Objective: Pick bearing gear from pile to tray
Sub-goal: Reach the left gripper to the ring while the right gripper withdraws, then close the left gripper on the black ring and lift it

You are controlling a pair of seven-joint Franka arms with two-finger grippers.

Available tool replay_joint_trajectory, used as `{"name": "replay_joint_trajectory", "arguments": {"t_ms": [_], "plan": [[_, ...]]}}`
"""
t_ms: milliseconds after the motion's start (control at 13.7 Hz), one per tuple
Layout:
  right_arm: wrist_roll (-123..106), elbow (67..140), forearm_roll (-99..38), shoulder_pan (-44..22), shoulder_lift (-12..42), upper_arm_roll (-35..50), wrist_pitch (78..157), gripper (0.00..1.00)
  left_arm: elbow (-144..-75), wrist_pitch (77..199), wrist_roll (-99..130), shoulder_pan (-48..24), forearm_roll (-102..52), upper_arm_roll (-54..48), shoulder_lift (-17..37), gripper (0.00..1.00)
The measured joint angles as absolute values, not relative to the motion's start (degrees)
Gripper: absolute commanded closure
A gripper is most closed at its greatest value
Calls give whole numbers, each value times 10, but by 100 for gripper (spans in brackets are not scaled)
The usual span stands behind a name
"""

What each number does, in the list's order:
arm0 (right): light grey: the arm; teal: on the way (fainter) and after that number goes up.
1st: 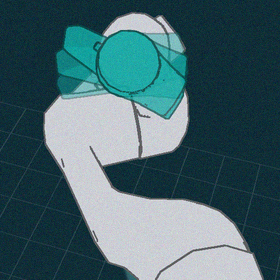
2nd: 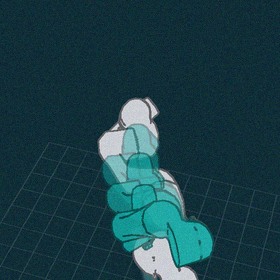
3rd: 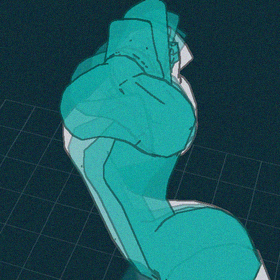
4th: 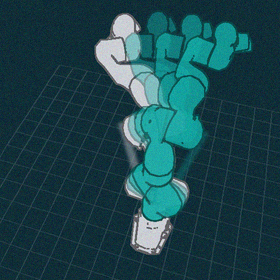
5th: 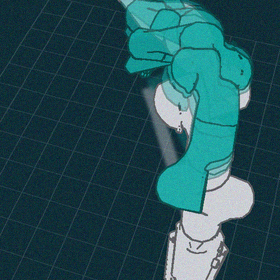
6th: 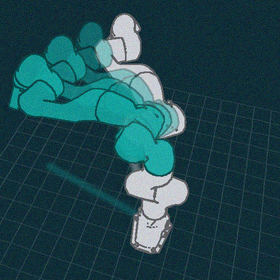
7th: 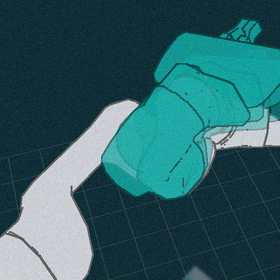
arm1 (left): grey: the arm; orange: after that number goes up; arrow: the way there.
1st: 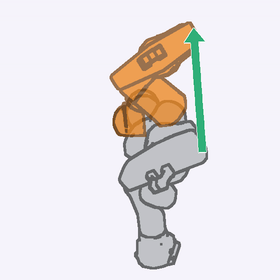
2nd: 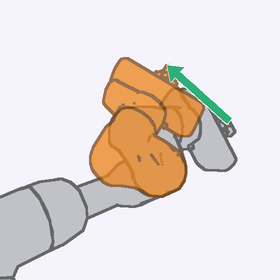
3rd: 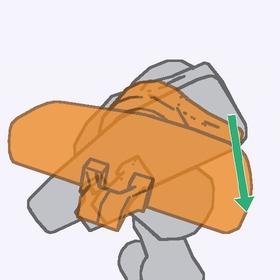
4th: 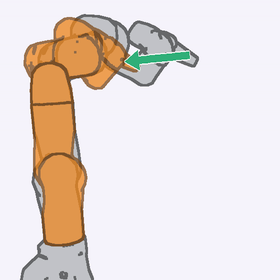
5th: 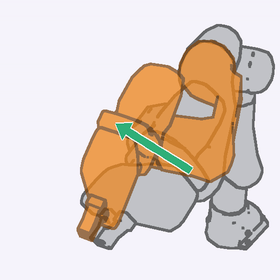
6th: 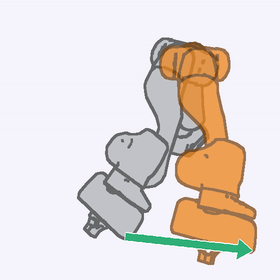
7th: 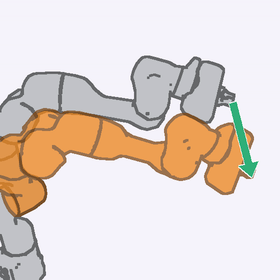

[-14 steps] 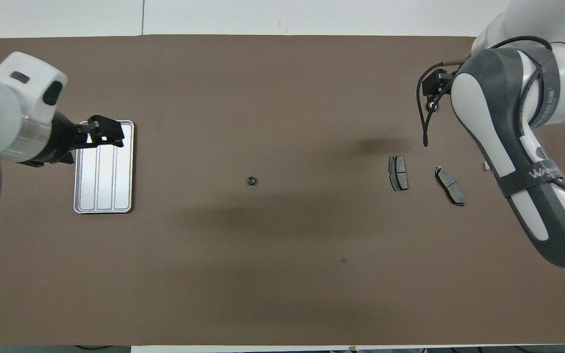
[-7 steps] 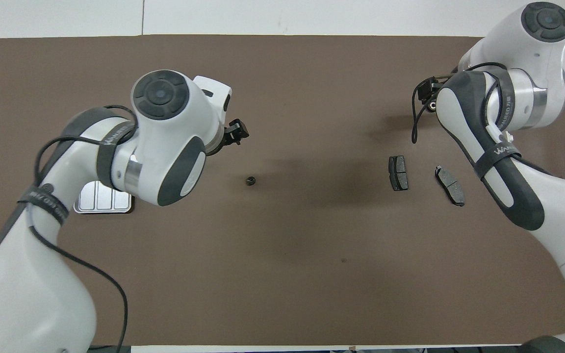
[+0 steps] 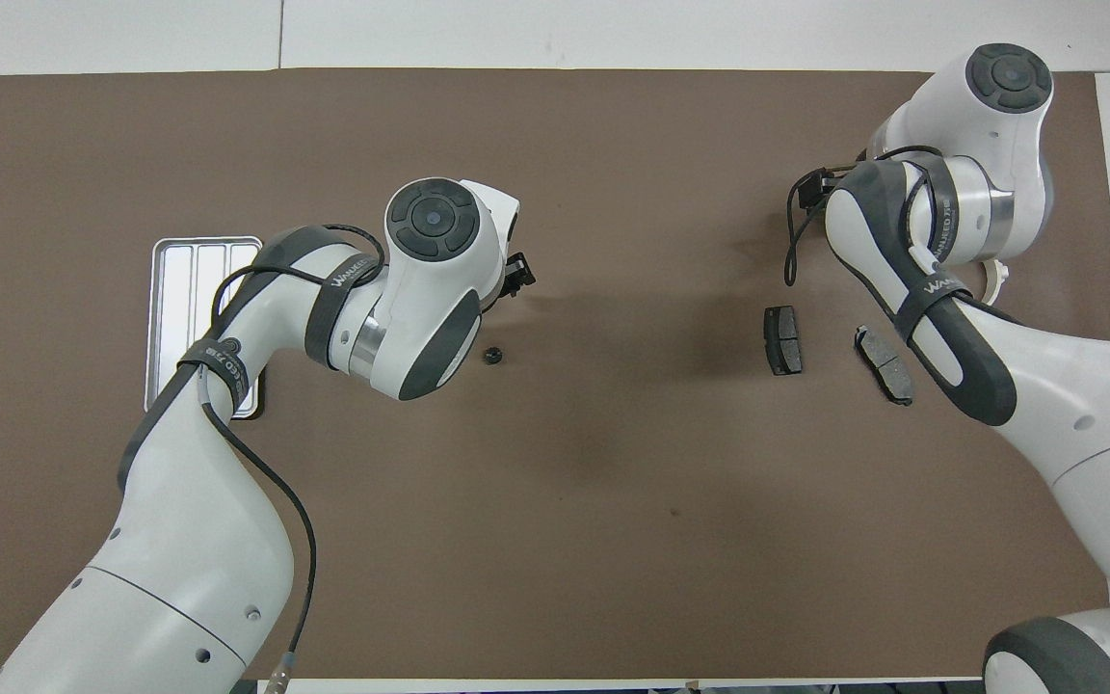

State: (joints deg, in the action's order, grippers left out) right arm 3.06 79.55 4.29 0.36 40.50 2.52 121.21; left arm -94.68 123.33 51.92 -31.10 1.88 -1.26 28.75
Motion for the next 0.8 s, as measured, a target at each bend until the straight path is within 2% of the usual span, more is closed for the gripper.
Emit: {"name": "replay_joint_trajectory", "arguments": {"t_ms": [584, 803], "plan": [[31, 796, 43, 18, 413, 24, 1240, 1, -1053, 1321, 559, -336, 19, -13, 258, 13], [31, 797, 42, 18, 415, 25, 1240, 3, -1062, 1329, 560, -336, 19, -13, 251, 21]]}}
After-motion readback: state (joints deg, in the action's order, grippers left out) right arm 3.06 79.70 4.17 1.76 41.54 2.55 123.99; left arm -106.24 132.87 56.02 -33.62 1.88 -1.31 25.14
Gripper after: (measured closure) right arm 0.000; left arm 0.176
